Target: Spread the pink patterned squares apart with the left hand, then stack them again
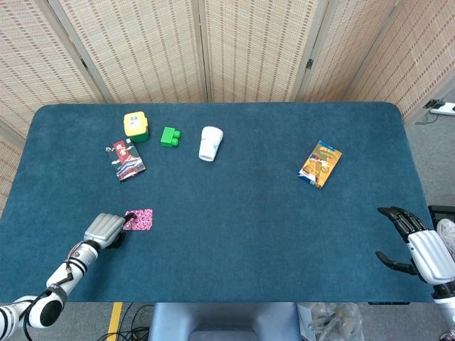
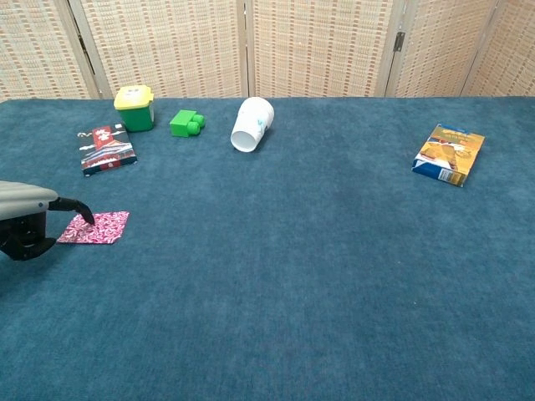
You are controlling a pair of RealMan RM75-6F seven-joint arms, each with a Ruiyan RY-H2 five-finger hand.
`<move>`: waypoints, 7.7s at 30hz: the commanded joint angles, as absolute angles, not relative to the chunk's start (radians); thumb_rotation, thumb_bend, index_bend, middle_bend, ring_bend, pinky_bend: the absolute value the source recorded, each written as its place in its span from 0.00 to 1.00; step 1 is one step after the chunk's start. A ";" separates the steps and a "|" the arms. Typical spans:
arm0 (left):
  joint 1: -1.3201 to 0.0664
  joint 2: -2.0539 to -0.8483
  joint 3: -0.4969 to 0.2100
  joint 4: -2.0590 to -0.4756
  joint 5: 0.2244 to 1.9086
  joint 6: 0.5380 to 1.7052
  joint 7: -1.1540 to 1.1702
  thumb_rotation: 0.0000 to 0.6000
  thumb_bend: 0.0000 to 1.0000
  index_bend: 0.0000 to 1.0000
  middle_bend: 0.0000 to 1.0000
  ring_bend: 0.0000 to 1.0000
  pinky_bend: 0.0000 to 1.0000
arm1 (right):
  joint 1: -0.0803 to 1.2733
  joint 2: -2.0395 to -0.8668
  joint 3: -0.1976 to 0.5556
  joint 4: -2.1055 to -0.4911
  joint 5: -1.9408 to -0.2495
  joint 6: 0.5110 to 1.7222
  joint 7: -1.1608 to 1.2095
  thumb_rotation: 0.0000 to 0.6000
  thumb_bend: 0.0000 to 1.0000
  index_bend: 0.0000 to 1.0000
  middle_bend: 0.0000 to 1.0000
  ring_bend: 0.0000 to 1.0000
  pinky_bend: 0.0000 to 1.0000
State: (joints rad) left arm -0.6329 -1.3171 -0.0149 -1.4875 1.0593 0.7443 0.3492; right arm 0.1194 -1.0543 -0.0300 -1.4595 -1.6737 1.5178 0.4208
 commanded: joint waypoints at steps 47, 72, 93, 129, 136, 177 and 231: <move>-0.614 -1.280 0.078 -1.701 0.947 0.907 0.530 1.00 0.63 0.26 1.00 0.98 1.00 | 0.101 -1.062 -0.034 -1.439 -1.672 1.538 0.440 1.00 0.28 0.11 0.19 0.12 0.16; -0.634 -1.317 0.022 -1.672 0.885 0.961 0.573 1.00 0.63 0.23 1.00 0.98 1.00 | 0.092 -1.068 -0.035 -1.423 -1.672 1.546 0.454 1.00 0.28 0.11 0.19 0.12 0.16; -0.701 -1.351 0.038 -1.775 0.871 0.953 0.666 1.00 0.63 0.24 1.00 0.98 1.00 | 0.090 -1.063 -0.033 -1.429 -1.670 1.547 0.449 1.00 0.28 0.11 0.19 0.12 0.16; -0.695 -1.355 0.065 -1.689 0.803 0.969 0.680 1.00 0.63 0.24 1.00 0.98 1.00 | 0.089 -1.063 -0.034 -1.434 -1.673 1.545 0.442 1.00 0.28 0.11 0.19 0.12 0.16; -0.713 -1.360 0.059 -1.760 0.826 0.987 0.707 1.00 0.63 0.24 1.00 0.98 1.00 | 0.084 -1.063 -0.034 -1.428 -1.670 1.550 0.449 1.00 0.28 0.11 0.19 0.12 0.16; -0.716 -1.348 0.081 -1.770 0.787 0.999 0.719 1.00 0.63 0.24 1.00 0.98 1.00 | 0.085 -1.069 -0.034 -1.415 -1.674 1.549 0.459 1.00 0.28 0.11 0.19 0.12 0.16; -0.683 -1.327 0.029 -1.753 0.869 1.114 0.602 1.00 0.59 0.24 0.99 0.96 1.00 | 0.083 -1.071 -0.032 -1.405 -1.663 1.539 0.466 1.00 0.28 0.11 0.19 0.12 0.16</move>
State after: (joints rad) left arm -0.6984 -1.3343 0.0411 -1.7701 0.8492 1.0938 0.6263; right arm 0.0830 -1.0705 -0.0324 -1.4054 -1.6630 1.5387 0.4654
